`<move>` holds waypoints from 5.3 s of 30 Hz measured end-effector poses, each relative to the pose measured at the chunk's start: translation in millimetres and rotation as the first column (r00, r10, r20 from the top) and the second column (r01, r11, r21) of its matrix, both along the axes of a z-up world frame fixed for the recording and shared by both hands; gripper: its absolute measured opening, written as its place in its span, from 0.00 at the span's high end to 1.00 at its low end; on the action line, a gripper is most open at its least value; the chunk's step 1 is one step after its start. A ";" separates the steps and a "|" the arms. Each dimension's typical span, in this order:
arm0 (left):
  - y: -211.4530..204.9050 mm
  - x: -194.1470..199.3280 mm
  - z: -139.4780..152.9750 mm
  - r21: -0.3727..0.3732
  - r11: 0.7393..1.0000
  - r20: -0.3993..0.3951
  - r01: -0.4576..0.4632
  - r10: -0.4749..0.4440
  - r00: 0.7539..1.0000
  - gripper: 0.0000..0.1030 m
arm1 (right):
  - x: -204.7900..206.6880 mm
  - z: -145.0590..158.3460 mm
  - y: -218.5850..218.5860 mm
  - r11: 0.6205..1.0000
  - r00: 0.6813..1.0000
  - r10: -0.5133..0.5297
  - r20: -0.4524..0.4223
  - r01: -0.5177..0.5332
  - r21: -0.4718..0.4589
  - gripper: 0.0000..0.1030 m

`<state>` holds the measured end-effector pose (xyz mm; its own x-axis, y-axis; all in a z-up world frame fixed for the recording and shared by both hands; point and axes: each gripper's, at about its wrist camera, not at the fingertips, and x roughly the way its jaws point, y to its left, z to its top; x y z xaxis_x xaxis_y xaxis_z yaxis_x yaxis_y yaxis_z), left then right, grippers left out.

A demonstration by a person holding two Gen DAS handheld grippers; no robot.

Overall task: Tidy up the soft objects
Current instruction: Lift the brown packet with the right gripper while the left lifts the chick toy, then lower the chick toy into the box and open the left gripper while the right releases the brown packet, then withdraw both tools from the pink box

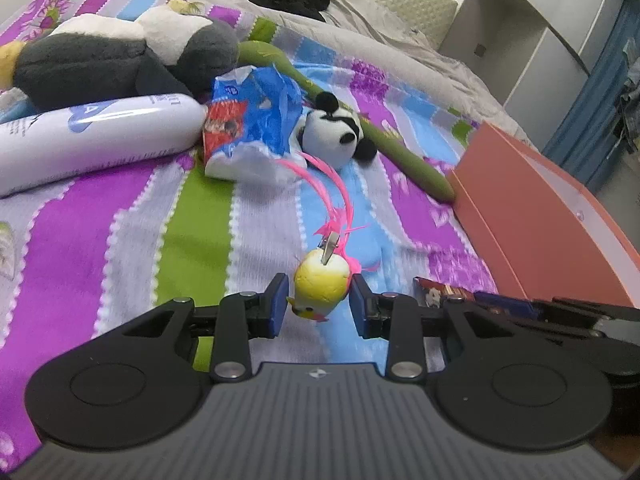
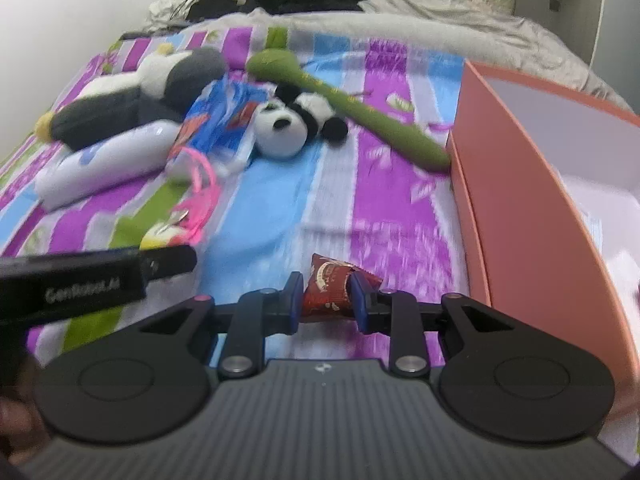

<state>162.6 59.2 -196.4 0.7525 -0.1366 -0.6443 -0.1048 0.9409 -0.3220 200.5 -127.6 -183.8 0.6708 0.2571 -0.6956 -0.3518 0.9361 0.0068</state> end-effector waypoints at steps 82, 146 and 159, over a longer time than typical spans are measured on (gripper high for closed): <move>-88.1 -102.4 167.8 0.003 0.975 0.137 0.224 -0.222 0.965 0.63 | -129.4 148.3 -79.9 0.988 0.992 -0.091 0.093 0.078 0.132 0.65; -256.7 112.6 128.9 0.070 0.886 -0.099 0.459 -0.452 0.887 0.58 | 34.7 93.0 -240.2 0.920 0.930 -0.349 -0.113 0.363 0.146 0.47; -226.6 31.2 166.6 0.094 0.897 -0.018 0.432 -0.433 0.901 0.58 | -30.4 131.3 -217.9 0.928 0.942 -0.334 -0.020 0.332 0.168 0.47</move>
